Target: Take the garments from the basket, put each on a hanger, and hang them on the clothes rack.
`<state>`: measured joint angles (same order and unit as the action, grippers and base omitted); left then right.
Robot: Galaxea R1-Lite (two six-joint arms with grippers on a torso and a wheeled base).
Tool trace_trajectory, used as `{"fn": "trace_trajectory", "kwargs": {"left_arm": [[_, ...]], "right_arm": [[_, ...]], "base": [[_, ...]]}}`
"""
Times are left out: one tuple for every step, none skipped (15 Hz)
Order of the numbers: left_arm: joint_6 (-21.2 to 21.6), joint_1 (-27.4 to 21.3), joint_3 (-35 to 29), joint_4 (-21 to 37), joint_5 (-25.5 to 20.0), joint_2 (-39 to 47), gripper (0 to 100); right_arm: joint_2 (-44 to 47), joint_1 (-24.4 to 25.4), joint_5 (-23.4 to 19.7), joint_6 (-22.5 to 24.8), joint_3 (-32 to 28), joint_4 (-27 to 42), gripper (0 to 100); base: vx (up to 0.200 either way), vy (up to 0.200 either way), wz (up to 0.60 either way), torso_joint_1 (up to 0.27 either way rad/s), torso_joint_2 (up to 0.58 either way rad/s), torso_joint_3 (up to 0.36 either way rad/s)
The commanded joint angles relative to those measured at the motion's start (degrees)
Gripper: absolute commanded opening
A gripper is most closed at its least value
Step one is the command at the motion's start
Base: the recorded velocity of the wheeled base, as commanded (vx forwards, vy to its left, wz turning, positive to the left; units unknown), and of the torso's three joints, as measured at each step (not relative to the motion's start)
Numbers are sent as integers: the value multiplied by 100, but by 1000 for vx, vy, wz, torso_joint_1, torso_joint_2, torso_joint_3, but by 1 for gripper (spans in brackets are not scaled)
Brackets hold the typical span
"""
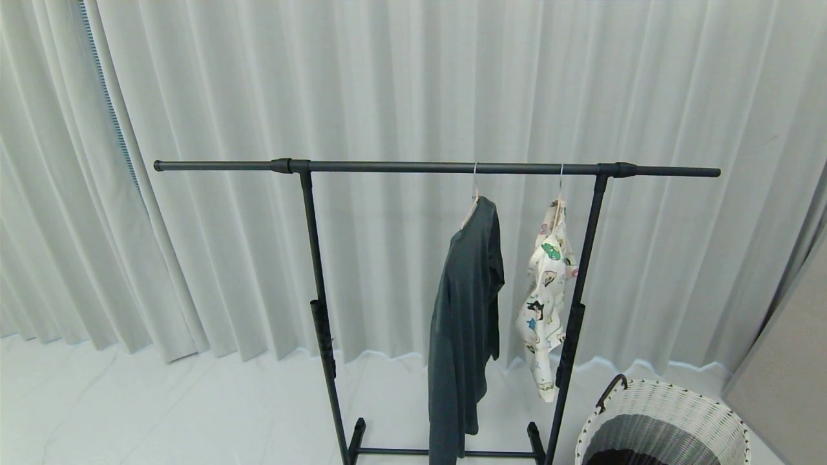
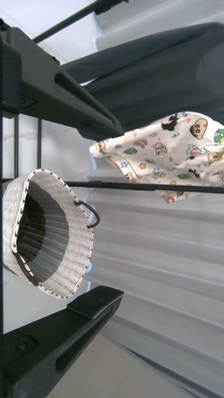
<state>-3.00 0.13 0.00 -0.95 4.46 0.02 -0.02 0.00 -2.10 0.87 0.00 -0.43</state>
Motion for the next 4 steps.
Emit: {"fn": "trace_trajectory", "kwargs": {"left_arm": [[1,4,0,-2,2,-2,100],[1,4,0,-2,2,-2,100],[1,-5,0,-2,2,-2,100],[1,4,0,-2,2,-2,100]], "right_arm": [[2,0,-1,19,0,-1,100],[2,0,-1,10,0,-1,100],[2,0,-1,1,0,-1,100],[2,0,16,1,0,8,100]], "base": [[0,0,0,0,0,0],[0,0,0,0,0,0],[0,0,0,0,0,0],[0,0,0,0,0,0]]}}
